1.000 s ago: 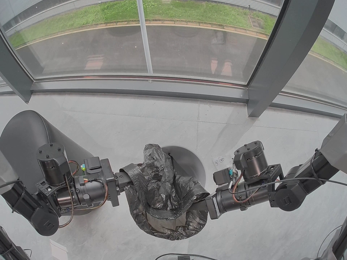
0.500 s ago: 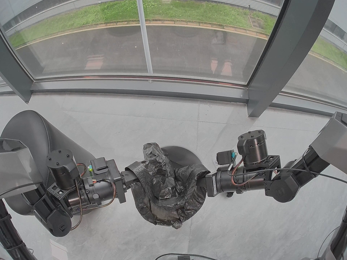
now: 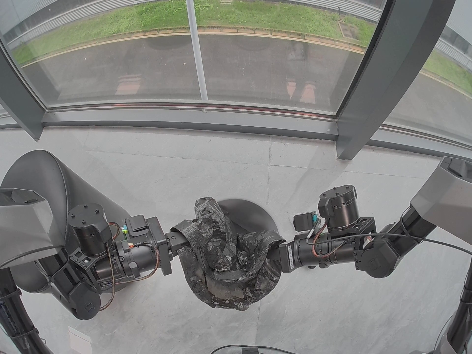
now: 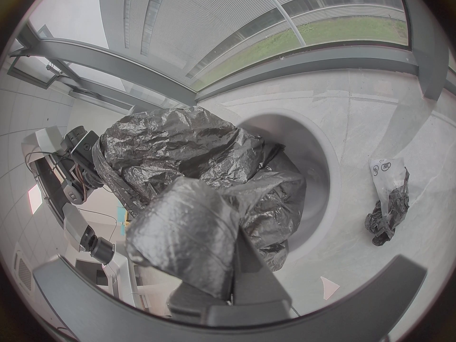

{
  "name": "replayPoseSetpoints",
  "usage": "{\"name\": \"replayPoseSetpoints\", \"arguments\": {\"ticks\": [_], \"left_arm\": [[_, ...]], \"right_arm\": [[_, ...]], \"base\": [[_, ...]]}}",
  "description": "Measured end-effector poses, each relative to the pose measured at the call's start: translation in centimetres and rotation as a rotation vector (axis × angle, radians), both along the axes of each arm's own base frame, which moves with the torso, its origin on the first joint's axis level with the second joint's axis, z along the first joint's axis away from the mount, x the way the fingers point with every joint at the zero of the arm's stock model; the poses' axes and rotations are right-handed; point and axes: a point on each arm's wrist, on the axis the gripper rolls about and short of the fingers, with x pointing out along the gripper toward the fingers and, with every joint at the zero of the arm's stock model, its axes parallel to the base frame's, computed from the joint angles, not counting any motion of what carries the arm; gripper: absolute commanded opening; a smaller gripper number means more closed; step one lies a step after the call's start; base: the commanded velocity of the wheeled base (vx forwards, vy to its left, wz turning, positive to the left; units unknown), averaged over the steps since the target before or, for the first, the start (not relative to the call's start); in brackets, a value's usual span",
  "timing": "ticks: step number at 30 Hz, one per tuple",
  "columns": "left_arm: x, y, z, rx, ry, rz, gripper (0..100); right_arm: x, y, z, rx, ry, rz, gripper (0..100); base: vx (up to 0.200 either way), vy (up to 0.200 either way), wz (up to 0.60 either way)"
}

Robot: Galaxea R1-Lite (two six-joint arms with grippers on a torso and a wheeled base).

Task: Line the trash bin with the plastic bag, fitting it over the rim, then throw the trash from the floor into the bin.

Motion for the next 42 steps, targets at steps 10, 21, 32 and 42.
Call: {"name": "replayPoseSetpoints", "arguments": {"ticks": [10, 21, 32, 42], "left_arm": [[0.5, -0.2, -0.9, 0.01, 0.023, -0.001, 0], [1.2, -0.5, -1.9, 0.018, 0.041, -0.001, 0], [1.9, -0.6, -2.5, 0.022, 0.044, 0.005, 0], [2.5, -0.1, -2.5, 0.02, 0.035, 0.026, 0]], "right_arm": [[-0.6, -0.8, -1.4, -0.028, 0.037, -0.009, 0], [-0.3, -1.4, -2.8, -0.019, 0.021, -0.03, 0], [0.3, -2.2, -3.3, -0.035, -0.006, -0.099, 0], [0.8, -2.5, -3.8, -0.049, -0.053, -0.164, 0]], "base": [[0.0, 0.0, 0.0], [0.0, 0.0, 0.0], [0.0, 0.0, 0.0], [0.0, 0.0, 0.0]]}}
